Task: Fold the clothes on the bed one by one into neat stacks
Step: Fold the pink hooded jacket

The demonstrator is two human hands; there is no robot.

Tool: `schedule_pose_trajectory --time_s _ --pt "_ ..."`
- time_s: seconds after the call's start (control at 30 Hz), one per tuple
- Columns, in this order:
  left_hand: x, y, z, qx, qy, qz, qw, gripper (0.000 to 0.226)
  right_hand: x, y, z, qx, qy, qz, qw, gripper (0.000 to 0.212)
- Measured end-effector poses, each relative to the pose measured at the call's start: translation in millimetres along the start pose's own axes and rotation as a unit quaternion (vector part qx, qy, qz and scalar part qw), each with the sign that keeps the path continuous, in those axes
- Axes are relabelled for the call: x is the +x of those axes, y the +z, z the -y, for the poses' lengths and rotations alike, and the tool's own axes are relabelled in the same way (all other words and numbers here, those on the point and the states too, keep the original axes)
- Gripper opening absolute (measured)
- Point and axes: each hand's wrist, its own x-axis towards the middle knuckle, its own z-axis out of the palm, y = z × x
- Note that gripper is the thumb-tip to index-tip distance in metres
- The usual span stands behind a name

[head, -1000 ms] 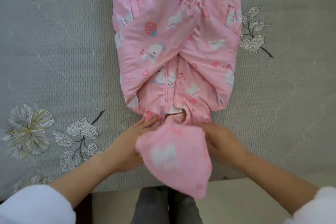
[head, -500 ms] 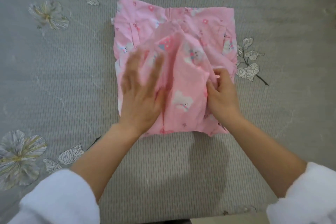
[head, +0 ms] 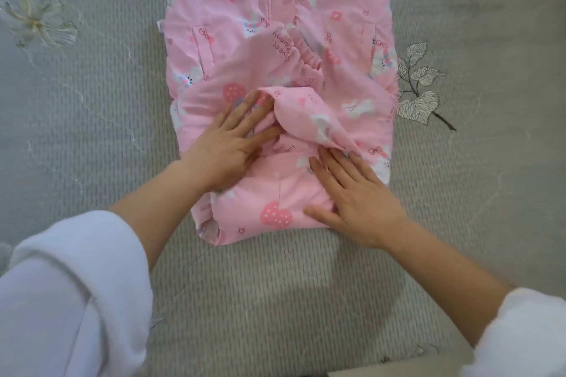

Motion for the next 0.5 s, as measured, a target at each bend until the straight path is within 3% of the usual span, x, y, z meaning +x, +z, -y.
schedule_pose_trajectory --time_s 0.13,0.27,0.33,0.43,0.5 --pt "-7.1 1.0 1.0 -0.016 -0.022 -0.007 1.0 0.047 -1.7 3.4 -13.5 0.022 -0.052 -0.024 0.998 0.085" --pt "-19.9 -15.7 -16.5 -0.078 -0.032 -0.089 0.992 0.06 -26.9 12.9 -22.6 0.027 -0.121 -0.151 0.981 0.081" --pt "-45.5 -20.6 -26.9 -0.112 -0.008 -0.121 0.986 0.067 -38.8 23.5 -23.0 0.005 -0.129 -0.177 0.976 0.085" --pt "-84.4 -14.0 -44.9 -0.065 0.045 -0.071 0.994 0.087 -38.4 31.3 -20.1 -0.024 -0.116 -0.175 0.977 0.095" --pt "-95.2 -4.7 -54.1 0.001 0.034 -0.001 0.999 0.102 -28.2 26.6 -17.0 -0.039 -0.108 -0.145 0.983 0.103"
